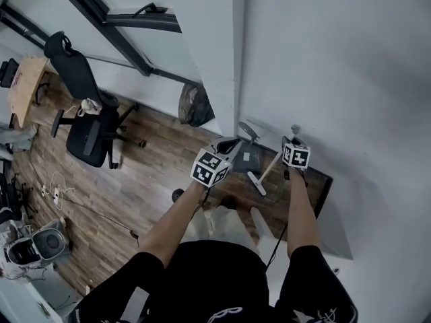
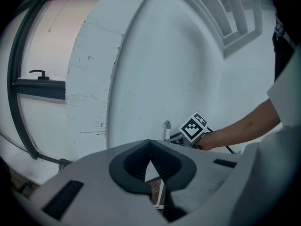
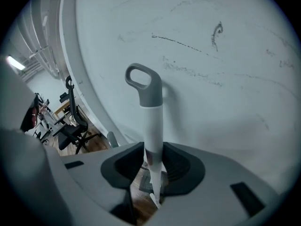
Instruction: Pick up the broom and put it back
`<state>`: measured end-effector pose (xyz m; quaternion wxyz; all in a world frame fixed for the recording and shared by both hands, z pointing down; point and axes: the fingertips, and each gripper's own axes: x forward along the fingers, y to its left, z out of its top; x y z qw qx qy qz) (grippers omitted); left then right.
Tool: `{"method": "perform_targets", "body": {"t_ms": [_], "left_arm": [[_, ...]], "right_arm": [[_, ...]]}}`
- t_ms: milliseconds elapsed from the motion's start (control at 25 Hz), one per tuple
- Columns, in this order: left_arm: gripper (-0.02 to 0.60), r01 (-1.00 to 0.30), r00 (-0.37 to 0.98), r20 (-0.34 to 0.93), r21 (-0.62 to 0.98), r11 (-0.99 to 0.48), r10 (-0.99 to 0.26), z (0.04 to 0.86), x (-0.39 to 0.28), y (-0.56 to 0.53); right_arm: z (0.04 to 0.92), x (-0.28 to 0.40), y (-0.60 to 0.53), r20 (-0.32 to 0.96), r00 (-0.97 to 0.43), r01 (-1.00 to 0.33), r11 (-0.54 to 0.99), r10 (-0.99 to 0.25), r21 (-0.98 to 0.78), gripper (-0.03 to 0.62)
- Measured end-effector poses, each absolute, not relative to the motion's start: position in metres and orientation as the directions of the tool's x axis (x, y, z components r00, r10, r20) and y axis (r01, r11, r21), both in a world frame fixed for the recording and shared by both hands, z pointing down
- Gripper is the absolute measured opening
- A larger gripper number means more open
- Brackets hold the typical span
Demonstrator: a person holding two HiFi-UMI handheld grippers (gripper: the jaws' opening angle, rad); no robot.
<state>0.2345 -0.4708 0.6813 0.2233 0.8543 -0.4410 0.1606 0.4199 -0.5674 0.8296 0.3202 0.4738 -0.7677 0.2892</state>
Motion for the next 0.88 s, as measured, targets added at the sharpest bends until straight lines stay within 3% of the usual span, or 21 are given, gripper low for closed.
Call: {"method": "perform_targets", "body": {"t_ms": [360,880], "left_arm": [[0.021,-0.817,0.569,0.478,0.239,-0.525,-0.669,0.686,0.245,-0.476],[0.021,-0.812,0.578,0.469,0.246,-0.530,-0.668,0.679,0.255,-0.466]], "right_arm": [[0.838,0.436,-0.569,0.768,-0.340,-0.925,0.338,-0.543,-0.170,0.154],[0.816,0.456,-0.544,0.731,-0.335,-0.933,0.318,-0.594,-0.170,0.156]]}}
